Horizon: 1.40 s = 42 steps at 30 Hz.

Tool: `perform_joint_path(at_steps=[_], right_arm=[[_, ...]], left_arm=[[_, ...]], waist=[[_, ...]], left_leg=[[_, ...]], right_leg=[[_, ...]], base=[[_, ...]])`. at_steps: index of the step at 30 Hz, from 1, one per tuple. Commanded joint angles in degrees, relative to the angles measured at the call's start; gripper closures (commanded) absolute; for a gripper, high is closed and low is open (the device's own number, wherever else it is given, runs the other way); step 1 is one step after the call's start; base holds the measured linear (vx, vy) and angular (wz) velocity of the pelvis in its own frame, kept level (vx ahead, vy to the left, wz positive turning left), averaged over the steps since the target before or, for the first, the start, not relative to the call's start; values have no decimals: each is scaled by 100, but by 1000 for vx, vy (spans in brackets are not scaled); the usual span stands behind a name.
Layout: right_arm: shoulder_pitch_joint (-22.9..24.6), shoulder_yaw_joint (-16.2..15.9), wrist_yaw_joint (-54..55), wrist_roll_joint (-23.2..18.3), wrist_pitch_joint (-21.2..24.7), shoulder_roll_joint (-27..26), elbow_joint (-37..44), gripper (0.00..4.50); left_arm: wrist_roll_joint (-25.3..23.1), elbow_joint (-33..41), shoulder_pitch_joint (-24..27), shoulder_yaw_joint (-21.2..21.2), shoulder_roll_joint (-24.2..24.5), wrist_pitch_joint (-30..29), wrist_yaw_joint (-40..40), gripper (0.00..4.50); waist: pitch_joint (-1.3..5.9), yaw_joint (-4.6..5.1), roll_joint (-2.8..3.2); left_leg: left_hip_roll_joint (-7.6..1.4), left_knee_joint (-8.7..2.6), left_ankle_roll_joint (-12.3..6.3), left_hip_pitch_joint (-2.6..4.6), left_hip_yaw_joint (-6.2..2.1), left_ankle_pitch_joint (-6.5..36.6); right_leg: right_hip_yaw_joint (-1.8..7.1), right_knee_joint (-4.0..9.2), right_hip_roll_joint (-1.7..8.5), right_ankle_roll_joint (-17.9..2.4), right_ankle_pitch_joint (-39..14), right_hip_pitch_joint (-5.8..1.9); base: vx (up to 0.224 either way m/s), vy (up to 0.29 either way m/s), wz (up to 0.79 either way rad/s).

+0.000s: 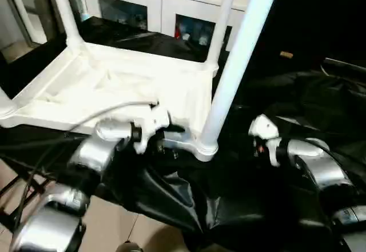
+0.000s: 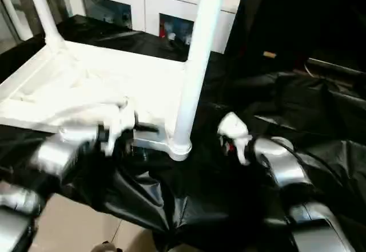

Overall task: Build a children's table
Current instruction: Rotate table base, then rotate leg to tighten

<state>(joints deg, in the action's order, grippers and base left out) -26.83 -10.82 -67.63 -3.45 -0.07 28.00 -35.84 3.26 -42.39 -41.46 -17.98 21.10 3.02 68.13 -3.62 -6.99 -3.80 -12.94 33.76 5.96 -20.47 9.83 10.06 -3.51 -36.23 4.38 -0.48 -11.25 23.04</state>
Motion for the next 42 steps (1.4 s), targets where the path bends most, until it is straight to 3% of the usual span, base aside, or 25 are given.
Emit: perform_joint_path(at_steps=[1,4,5,6,7,13,21,36,40,42], right_arm=[[89,-83,-252,-130,267,187,399,136],[205,-125,-344,-174,467,291,712,136],[237,-128,-355,-178,506,311,786,136],[269,-121,-366,-170,553,327,864,136],[288,-116,-370,-162,581,336,911,136],[400,-109,-392,-163,759,393,1162,136],[488,-125,-375,-169,907,406,1382,136],[494,-143,-318,-147,980,349,1438,136],[388,85,30,-244,904,125,1213,119],[372,143,78,-305,970,72,1203,102]], left_arm=[[-133,-410,-232,-103,-59,158,138,163],[-242,-872,-457,-141,-130,323,354,182],[-273,-995,-510,-166,-137,330,484,182],[-315,-1126,-570,-188,-141,357,578,204],[-348,-1213,-610,-207,-142,374,637,204],[-541,-1709,-868,-283,-156,490,674,256],[-662,-2290,-1133,-181,-281,620,634,324],[-1141,-2744,-1234,-453,-384,589,604,431],[-1407,-2699,-1040,-587,-295,239,502,446],[-1368,-2682,-1002,-524,-309,113,446,449]], waist=[[446,-37,92],[440,-67,96],[449,-84,124],[442,-84,107],[440,-86,138],[442,-154,150],[444,-171,147],[440,-175,138],[414,-141,128],[388,-126,133]], left_leg=[[-16,-338,-257,28,41,946],[-6,-333,-285,36,49,956],[-22,-334,-263,39,38,963],[-24,-340,-246,40,40,997],[-20,-341,-235,38,36,1013],[-24,-342,-205,51,32,1058],[-19,-340,-205,40,31,1030],[-25,-345,-241,25,22,991],[-21,-369,-193,38,21,1149],[-18,-395,-134,62,19,1382]], right_leg=[[221,336,286,-1474,40,-365],[220,370,287,-1481,-52,-363],[222,349,307,-1515,-19,-361],[217,358,306,-1524,-56,-358],[218,363,307,-1536,-76,-358],[218,363,309,-1562,-48,-360],[216,372,320,-1502,-134,-370],[214,373,342,-1552,-69,-387],[215,421,356,-1458,-502,-374],[213,497,369,-1298,-1194,-362]], base=[[0,0,0],[0,0,0],[0,0,0],[0,0,0],[0,0,0],[0,0,0],[0,0,0],[0,0,0],[0,0,0],[0,0,0]])
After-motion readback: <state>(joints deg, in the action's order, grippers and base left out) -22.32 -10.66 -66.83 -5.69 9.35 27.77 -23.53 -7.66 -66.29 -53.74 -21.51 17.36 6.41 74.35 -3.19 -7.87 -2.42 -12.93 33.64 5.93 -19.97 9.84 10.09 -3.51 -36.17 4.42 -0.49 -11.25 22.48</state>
